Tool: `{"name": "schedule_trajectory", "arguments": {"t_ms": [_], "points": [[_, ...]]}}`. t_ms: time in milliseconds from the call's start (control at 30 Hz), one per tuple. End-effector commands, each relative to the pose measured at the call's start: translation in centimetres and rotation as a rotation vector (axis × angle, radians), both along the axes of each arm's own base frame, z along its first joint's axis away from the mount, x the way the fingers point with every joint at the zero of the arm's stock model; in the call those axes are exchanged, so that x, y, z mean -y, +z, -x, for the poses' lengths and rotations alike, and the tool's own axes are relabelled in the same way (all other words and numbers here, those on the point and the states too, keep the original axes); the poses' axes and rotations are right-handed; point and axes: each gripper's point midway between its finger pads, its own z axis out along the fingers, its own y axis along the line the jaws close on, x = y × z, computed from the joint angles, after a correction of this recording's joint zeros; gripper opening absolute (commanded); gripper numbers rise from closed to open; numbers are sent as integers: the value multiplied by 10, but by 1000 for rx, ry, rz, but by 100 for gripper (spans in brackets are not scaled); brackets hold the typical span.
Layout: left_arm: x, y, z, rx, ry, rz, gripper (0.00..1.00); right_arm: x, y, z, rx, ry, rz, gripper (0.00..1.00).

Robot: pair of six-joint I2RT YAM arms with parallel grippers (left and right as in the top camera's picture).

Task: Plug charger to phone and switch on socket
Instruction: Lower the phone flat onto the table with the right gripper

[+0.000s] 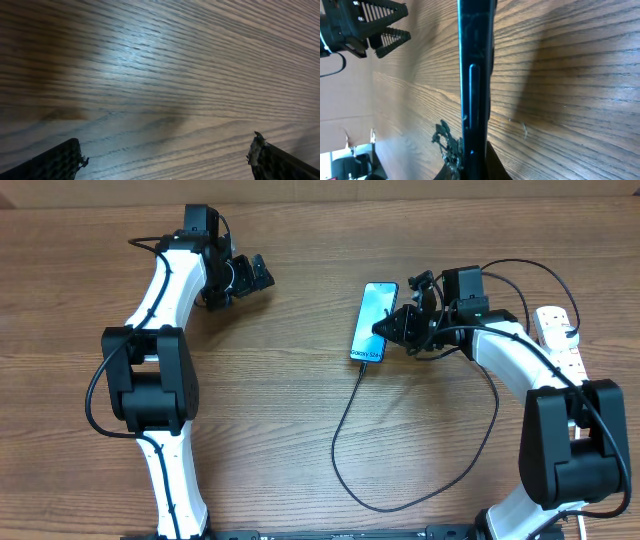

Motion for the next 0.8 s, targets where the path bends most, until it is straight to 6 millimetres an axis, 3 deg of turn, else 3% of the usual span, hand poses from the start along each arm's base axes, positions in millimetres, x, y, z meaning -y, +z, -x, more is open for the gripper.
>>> {"name": "schedule_trajectory", "arguments": {"t_ms": [0,200,767], "points": [[-2,12,-2,28,0,-32,100,-3,6,-7,40,7,15,4],[-2,12,-2,28,0,-32,100,-11,5,-5,48,26,13,4],[-2,12,-2,28,0,-32,100,-47,-25,2,18,95,14,4]]}}
